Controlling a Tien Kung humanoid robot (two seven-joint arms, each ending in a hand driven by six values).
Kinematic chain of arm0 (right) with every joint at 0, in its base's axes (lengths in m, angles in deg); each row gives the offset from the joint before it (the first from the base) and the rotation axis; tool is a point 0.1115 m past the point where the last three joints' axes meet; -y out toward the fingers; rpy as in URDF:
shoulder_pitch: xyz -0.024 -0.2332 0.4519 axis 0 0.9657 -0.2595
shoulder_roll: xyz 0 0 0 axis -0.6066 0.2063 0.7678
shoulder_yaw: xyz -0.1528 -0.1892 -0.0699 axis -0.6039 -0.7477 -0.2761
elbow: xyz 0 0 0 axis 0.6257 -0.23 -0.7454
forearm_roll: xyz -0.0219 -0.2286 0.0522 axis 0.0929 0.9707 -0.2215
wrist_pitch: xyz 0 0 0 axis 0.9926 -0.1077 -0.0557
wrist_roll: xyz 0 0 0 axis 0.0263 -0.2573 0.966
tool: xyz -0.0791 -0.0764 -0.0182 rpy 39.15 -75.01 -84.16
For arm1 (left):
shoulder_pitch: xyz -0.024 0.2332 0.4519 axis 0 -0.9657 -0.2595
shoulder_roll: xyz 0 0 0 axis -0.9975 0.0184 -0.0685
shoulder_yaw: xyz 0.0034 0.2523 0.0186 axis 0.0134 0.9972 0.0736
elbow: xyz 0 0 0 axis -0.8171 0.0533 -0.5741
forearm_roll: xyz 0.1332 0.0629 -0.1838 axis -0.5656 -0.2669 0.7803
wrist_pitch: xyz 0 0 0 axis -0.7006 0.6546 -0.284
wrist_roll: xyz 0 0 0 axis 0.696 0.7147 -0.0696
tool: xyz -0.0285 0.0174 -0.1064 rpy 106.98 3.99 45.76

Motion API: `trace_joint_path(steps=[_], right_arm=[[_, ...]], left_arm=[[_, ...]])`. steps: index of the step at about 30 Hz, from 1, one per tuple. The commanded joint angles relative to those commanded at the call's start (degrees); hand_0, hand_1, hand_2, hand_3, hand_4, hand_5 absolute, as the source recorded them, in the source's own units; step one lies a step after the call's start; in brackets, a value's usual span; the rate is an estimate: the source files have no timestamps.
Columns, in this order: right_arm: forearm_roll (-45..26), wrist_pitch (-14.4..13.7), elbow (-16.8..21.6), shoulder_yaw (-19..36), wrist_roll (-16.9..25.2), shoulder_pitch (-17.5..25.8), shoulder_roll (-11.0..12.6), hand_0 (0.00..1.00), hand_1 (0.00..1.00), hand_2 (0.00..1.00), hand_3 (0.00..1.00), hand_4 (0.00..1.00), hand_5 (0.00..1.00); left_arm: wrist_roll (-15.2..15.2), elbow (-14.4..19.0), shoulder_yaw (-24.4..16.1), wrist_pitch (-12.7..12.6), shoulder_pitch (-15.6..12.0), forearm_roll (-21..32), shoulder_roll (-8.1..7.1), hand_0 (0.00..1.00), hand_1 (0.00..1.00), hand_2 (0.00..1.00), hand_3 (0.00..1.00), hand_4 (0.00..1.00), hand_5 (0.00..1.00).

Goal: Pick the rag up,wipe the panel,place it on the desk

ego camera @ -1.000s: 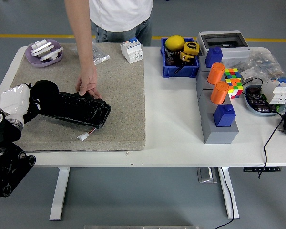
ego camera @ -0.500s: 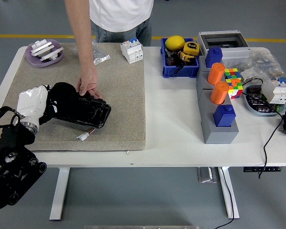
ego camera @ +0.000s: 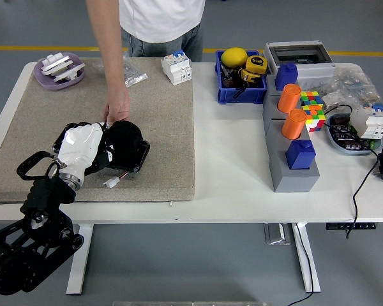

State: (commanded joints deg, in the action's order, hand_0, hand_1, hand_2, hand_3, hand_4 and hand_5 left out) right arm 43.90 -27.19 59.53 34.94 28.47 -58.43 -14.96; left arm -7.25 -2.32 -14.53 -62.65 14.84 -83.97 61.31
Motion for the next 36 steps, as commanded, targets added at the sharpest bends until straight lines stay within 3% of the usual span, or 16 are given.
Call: trace_joint_path(steps=[16, 28, 36], right_arm=[[-0.1, 0.0, 0.0, -0.1, 0.0, -0.1, 0.0, 0.748, 0.645, 0.667, 0.567, 0.927, 0.430], [-0.2, 0.0, 0.0, -0.3, 0.0, -0.2, 0.0, 0.749, 0.645, 0.667, 0.568, 0.926, 0.430], [-0.2, 0.0, 0.0, -0.3, 0.0, -0.3, -0.1, 0.748, 0.643, 0.667, 0.568, 0.927, 0.430]], left_arm=[[1.1, 2.7, 2.4, 0.7, 0.2, 0.1, 0.13, 0.315, 0.439, 0.567, 0.440, 0.002, 0.002], [1.5, 0.8, 1.1, 1.1, 0.1, 0.0, -0.34, 0.321, 0.440, 0.568, 0.442, 0.002, 0.002], [1.3, -1.9, -1.7, 1.1, 0.3, -0.4, -0.58, 0.322, 0.442, 0.569, 0.445, 0.002, 0.002]])
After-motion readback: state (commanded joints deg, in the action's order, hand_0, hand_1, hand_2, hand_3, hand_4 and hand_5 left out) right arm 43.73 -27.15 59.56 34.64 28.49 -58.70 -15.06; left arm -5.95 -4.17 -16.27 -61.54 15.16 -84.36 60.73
